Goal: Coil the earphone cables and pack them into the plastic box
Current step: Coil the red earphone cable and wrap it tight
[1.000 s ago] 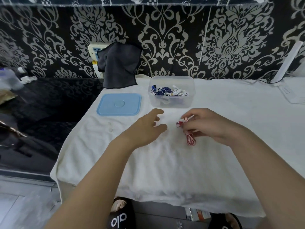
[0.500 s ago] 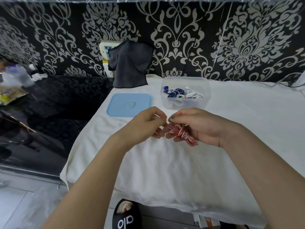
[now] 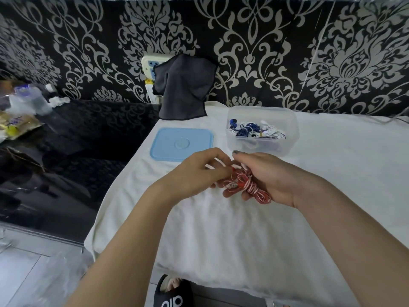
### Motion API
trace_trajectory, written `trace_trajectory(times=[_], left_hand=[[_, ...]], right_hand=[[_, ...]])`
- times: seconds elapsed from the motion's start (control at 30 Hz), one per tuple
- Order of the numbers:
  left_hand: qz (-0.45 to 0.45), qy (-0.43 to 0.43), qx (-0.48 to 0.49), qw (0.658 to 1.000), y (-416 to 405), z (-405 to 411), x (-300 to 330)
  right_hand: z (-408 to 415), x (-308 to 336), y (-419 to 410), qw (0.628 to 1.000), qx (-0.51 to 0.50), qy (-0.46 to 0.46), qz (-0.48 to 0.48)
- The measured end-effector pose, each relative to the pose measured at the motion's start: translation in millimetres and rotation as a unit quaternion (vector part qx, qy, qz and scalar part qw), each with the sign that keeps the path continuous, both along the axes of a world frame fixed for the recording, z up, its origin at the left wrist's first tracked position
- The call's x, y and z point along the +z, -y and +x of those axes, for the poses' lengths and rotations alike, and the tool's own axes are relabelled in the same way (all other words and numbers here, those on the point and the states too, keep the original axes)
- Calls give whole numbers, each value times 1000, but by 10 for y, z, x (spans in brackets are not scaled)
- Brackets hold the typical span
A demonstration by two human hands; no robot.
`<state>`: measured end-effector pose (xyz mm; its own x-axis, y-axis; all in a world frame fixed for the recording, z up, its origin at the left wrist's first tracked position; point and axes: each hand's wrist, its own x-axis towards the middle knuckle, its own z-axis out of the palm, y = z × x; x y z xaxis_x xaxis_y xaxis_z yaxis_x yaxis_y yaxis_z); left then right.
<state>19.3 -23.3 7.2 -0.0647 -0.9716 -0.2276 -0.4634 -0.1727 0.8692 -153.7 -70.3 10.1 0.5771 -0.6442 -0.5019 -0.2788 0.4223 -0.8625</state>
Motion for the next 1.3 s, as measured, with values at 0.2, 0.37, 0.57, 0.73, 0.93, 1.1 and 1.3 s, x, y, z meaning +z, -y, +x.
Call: trace_trajectory(times=[0.2,0.37,0.57,0.73,0.93,1.1,1.3], left_hand=[[-18,45,-20,999,23,-38,-21],[-23,54,13,998,78,3,-59],[-24,25,49,998,116,95,-89],[-25,10,64,998,98,158,-64],[-22,-8,85,996,43,244,-56],[3,-67,73,995,13,284,-26],[4,60,146,987,-9,523,-115]], right_hand=[[10,3,-5,1000,1,-10,11],[0,0,-15,1000,-16,-12,2],[56,-93,-18,991,-72,-44,-102],[119,-128,-15,988,-84,-30,-125],[151,-168,-4,991,-83,-17,-107],[216,-209,-35,980,-129,-13,-150],[255,-229,-59,970,-161,-11,-181]])
